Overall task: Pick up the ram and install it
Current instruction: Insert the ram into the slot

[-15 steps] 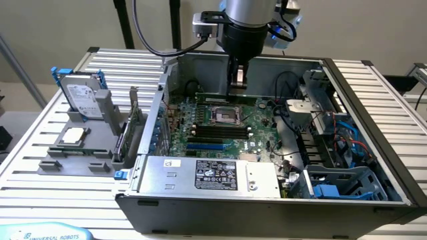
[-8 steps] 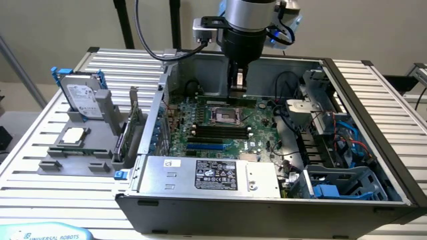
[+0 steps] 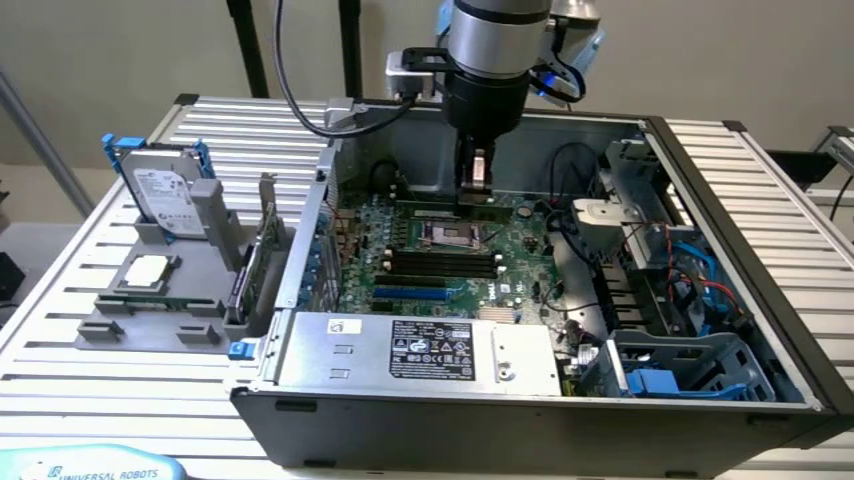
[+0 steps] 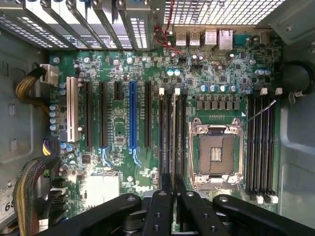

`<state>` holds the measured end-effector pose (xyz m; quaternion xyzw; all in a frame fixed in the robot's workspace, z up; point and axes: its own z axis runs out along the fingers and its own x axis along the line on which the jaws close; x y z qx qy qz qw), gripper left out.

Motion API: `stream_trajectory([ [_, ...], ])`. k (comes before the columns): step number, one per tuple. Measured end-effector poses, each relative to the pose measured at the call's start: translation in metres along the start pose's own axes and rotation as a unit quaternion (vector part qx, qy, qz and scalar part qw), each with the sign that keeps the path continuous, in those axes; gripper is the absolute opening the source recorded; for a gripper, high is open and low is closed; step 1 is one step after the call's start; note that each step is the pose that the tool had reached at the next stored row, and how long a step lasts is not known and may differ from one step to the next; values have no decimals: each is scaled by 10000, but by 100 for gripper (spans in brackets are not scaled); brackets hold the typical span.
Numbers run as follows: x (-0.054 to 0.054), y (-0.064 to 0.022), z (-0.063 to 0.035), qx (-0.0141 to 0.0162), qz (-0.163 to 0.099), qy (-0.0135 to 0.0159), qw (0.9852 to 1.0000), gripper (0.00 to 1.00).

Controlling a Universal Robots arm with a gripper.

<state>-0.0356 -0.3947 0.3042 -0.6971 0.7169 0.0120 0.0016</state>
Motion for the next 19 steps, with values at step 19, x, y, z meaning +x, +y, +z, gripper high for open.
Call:
stream_trajectory([
  [19, 5, -5, 345, 0, 0, 0, 10000, 13],
])
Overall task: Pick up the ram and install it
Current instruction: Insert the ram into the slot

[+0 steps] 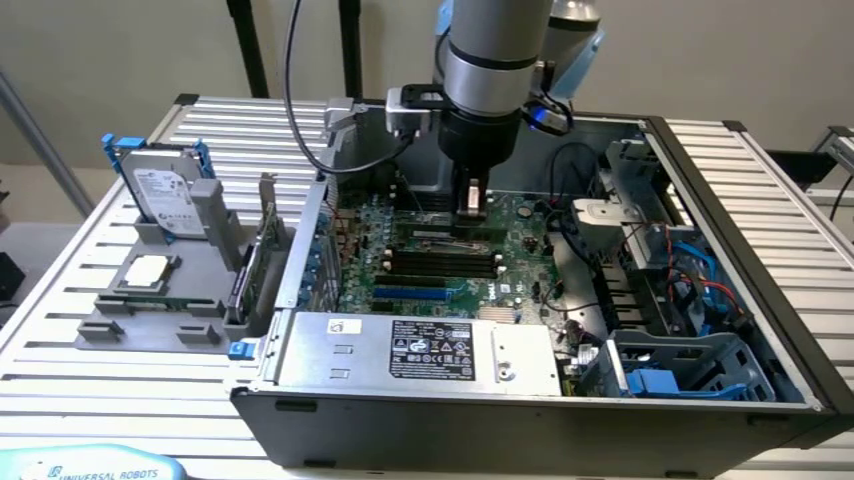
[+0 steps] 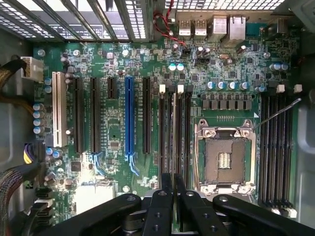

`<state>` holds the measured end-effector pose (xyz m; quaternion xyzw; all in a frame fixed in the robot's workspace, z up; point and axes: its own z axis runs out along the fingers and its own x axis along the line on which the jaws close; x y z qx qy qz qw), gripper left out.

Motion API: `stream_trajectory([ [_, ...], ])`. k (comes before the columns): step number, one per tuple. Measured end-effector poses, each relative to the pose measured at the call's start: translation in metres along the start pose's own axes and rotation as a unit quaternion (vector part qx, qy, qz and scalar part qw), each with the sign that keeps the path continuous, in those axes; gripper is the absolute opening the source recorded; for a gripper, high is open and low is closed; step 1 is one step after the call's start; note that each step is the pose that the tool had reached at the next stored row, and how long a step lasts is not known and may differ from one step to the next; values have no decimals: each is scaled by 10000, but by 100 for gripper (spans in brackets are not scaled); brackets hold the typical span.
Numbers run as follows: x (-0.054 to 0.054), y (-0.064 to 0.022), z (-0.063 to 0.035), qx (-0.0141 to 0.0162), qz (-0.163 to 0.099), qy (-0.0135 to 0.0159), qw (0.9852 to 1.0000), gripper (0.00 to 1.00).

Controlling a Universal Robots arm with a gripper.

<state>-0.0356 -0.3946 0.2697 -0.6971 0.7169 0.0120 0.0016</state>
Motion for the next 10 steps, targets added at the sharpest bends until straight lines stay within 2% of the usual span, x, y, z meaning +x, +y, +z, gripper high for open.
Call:
stream_trajectory([
  [10, 4, -2, 183, 0, -10, 0, 10000, 13],
])
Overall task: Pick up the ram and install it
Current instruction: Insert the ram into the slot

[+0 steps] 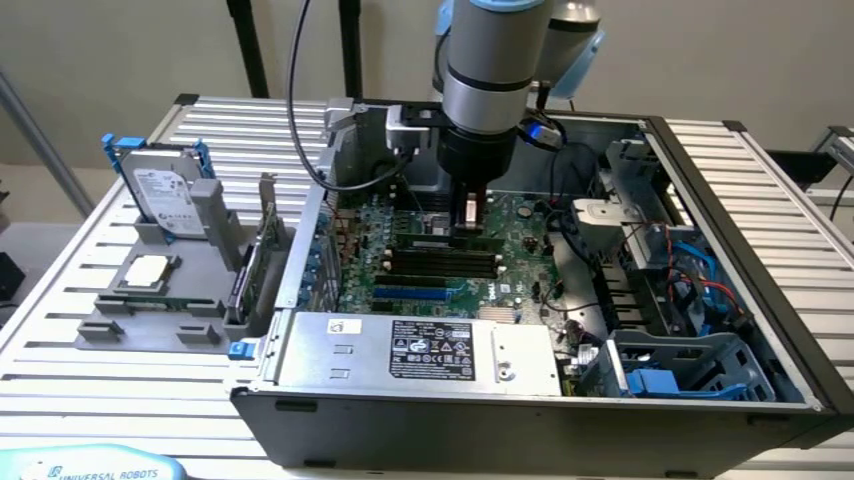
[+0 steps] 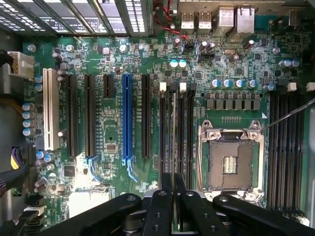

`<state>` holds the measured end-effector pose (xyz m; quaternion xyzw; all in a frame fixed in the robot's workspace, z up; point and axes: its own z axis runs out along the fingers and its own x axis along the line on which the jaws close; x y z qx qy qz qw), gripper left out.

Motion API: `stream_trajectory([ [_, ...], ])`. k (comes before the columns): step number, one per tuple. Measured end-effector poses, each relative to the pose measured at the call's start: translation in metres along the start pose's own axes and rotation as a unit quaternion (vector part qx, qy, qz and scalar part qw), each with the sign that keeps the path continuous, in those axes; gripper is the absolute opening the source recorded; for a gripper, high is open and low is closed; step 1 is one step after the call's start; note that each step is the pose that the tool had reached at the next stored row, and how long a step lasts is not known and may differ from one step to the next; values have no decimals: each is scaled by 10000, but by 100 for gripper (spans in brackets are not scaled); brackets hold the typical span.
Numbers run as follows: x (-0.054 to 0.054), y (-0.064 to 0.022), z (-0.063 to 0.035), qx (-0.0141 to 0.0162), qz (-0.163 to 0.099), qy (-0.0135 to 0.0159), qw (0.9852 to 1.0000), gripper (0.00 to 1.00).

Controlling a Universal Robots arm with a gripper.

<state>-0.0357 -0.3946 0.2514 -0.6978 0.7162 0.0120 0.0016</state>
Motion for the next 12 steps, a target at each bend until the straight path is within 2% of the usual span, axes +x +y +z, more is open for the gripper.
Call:
stream_trajectory([
  [12, 18, -3, 191, -16, -71, 4, 10000, 13],
])
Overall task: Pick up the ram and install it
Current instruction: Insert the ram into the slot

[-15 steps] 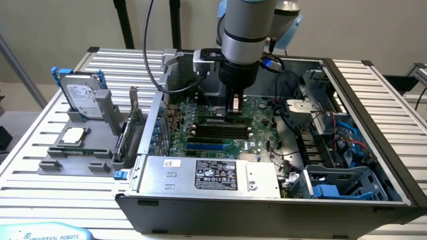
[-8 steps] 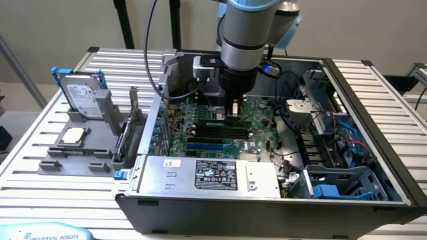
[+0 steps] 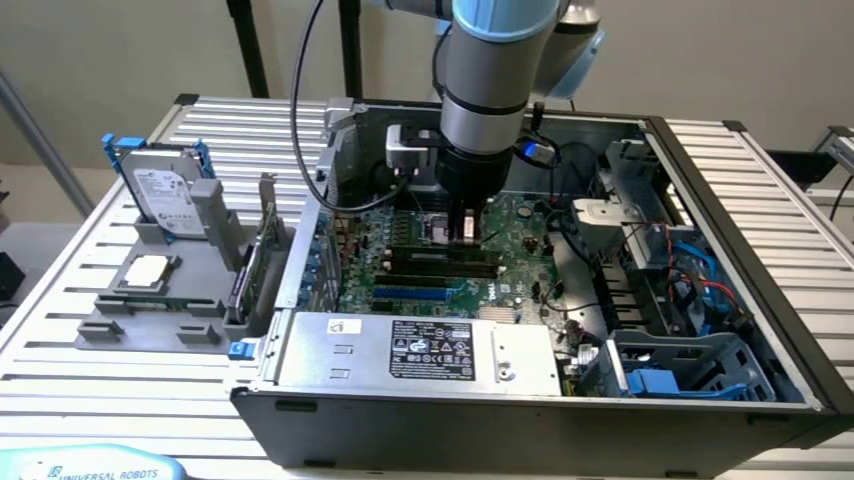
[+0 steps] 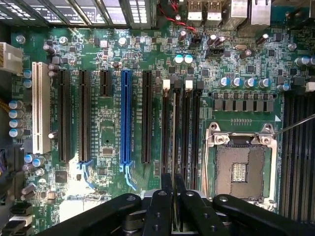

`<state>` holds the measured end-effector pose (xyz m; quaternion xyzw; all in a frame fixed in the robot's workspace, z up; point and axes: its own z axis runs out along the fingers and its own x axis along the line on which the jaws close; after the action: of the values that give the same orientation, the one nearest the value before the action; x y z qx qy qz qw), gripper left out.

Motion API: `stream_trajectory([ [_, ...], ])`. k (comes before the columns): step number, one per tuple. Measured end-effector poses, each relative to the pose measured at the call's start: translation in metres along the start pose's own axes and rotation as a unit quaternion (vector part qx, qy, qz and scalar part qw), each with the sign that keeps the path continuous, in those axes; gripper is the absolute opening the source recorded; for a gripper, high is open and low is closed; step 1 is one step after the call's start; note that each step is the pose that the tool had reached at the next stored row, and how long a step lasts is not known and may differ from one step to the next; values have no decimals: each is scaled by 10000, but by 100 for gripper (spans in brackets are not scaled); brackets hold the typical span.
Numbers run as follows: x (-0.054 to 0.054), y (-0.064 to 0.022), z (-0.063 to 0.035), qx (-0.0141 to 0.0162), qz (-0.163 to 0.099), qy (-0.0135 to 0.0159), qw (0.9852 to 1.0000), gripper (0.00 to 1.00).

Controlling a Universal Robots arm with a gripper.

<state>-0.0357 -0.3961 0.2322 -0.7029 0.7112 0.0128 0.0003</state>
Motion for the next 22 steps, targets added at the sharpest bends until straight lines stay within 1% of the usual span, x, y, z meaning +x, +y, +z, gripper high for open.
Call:
stream_trajectory([
  [10, 43, -1, 0, -15, -7, 5, 10000, 13],
  [17, 50, 4, 10, -16, -7, 7, 10000, 13],
  [22, 50, 10, 15, -26, -7, 9, 10000, 13],
])
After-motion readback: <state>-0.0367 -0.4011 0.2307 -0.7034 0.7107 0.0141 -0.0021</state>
